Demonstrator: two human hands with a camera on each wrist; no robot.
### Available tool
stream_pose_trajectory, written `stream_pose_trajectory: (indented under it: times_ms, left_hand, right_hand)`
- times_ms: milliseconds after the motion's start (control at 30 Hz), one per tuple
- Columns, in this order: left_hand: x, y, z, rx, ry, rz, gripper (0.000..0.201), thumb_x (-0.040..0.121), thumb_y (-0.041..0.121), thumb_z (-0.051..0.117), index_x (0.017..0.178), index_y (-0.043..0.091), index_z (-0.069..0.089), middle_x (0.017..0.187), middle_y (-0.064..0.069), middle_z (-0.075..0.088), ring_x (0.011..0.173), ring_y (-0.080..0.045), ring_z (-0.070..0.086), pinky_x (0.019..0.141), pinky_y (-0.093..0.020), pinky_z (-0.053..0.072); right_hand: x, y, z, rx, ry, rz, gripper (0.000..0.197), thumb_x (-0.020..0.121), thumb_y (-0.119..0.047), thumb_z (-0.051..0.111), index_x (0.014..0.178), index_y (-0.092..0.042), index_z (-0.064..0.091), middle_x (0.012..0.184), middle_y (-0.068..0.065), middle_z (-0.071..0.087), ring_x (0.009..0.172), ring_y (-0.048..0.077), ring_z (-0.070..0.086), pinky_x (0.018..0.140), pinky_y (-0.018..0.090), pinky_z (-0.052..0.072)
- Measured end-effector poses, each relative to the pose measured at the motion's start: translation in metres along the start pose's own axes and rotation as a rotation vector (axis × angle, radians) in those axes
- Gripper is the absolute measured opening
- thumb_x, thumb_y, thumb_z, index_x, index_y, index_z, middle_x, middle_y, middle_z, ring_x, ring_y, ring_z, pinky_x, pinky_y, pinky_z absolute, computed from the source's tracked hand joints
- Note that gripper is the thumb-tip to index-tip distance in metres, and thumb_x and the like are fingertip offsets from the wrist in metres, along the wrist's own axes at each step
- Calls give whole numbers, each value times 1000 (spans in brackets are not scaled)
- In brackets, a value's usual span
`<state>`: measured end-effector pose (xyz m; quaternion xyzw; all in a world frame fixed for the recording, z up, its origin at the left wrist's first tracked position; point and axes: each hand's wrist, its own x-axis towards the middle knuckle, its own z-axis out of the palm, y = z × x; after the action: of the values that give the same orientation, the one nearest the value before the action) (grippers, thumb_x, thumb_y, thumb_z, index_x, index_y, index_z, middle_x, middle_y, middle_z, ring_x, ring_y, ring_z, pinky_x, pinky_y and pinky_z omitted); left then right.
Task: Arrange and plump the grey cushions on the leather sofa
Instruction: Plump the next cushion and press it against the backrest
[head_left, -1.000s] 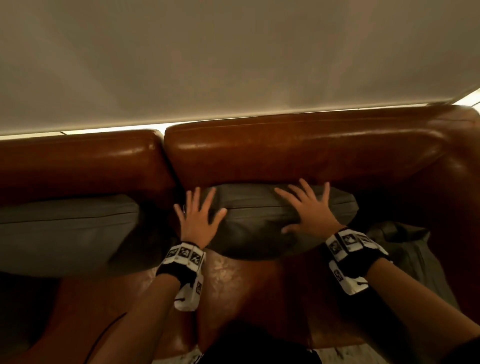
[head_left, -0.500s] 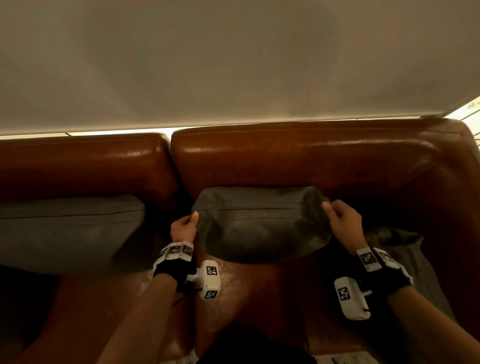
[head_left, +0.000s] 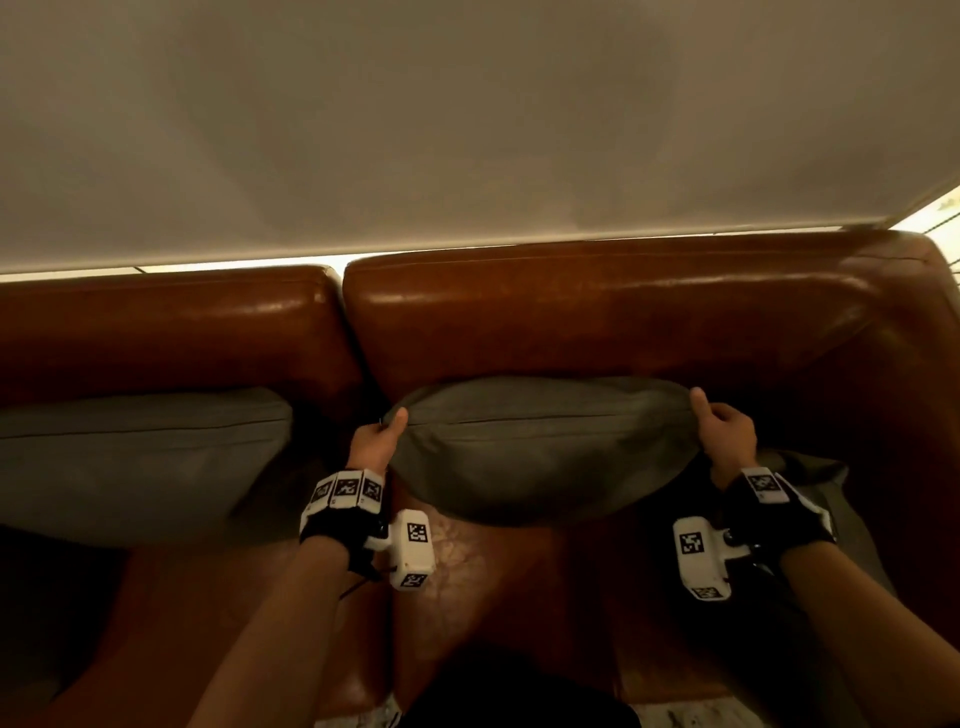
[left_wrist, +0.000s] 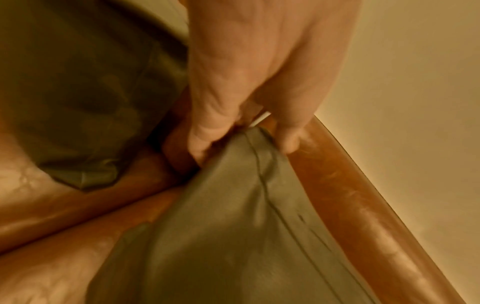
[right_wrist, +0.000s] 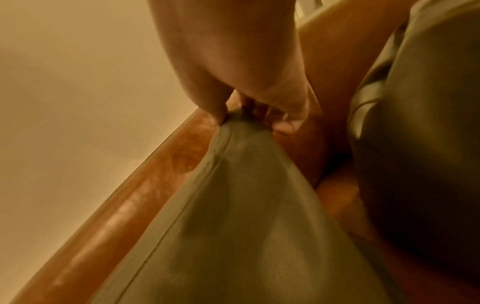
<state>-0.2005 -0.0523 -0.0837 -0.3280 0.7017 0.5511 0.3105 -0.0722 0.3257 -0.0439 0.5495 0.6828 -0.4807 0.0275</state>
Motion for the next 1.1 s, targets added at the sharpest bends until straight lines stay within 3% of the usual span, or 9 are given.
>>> stream_pose_trajectory:
  times_ms: [200, 400, 500, 600, 700, 767, 833, 933, 1100]
  left_hand:
    - [-22, 22, -12, -297, -141, 47, 33, 94, 20, 52, 121, 2, 56, 111, -14, 64, 104, -26, 62, 86, -32, 49]
    - [-6, 6, 2, 356, 127, 134, 28, 94, 25, 49, 108, 3, 61, 116, -23, 62, 113, -37, 56, 100, -43, 44]
    - [-9, 5, 13, 467, 194, 180, 33, 96, 24, 44, 117, 2, 57, 123, -24, 58, 118, -39, 51, 101, -42, 40]
    - [-13, 13, 23, 412, 228, 139, 45, 97, 35, 40, 123, 0, 51, 129, -24, 53, 122, -39, 47, 102, -41, 36]
    - [-18, 10, 31, 460, 243, 150, 48, 92, 45, 46, 109, 2, 58, 118, -23, 60, 114, -40, 54, 97, -41, 41]
    - [-15, 6, 34, 469, 233, 169, 33, 92, 34, 49, 91, 3, 61, 108, -25, 64, 105, -40, 58, 91, -40, 44]
    - [-11, 7, 35, 436, 229, 153, 30, 92, 29, 50, 88, 2, 63, 104, -25, 64, 100, -38, 58, 87, -38, 43]
    - [-2, 13, 31, 398, 216, 121, 32, 91, 31, 52, 95, 2, 65, 105, -24, 65, 102, -37, 58, 89, -38, 44]
    - [4, 13, 33, 453, 183, 101, 36, 92, 34, 49, 105, 4, 64, 112, -21, 63, 108, -37, 56, 95, -40, 44]
  right_hand:
    - [2, -18, -17, 219, -87, -18, 32, 92, -39, 55, 82, -10, 66, 89, 10, 67, 89, 27, 65, 87, 42, 52]
    - [8, -13, 18, -316, 125, -41, 46, 98, -36, 41, 120, 4, 53, 119, 24, 55, 114, 41, 50, 98, 50, 37]
    - [-12, -11, 51, -541, 223, -409, 49, 96, -32, 43, 140, -13, 38, 147, 15, 35, 138, 33, 29, 109, 54, 17]
    - [-60, -22, 113, -517, -112, -887, 52, 96, -38, 33, 144, -18, 34, 152, 3, 35, 145, 22, 20, 112, 56, 10]
    - [-112, -28, 178, -575, -577, -1015, 54, 98, -43, 26, 148, -23, 24, 157, -7, 21, 147, 11, 5, 115, 53, -6]
    - [-123, -18, 204, -696, -692, -1034, 60, 97, -50, 12, 150, -24, 16, 159, -9, 14, 147, 10, 1, 113, 52, -15]
    - [-112, -6, 207, -807, -644, -1071, 67, 94, -52, -2, 150, -22, 20, 157, -6, 21, 147, 13, 11, 118, 50, -6]
    - [-69, 8, 180, -902, -433, -1060, 50, 98, -40, 19, 144, -27, 35, 151, -5, 37, 142, 19, 30, 114, 44, 4]
    - [3, 33, 88, -939, -160, -749, 62, 95, -53, 2, 146, -29, 28, 154, -5, 31, 144, 15, 22, 116, 40, 1]
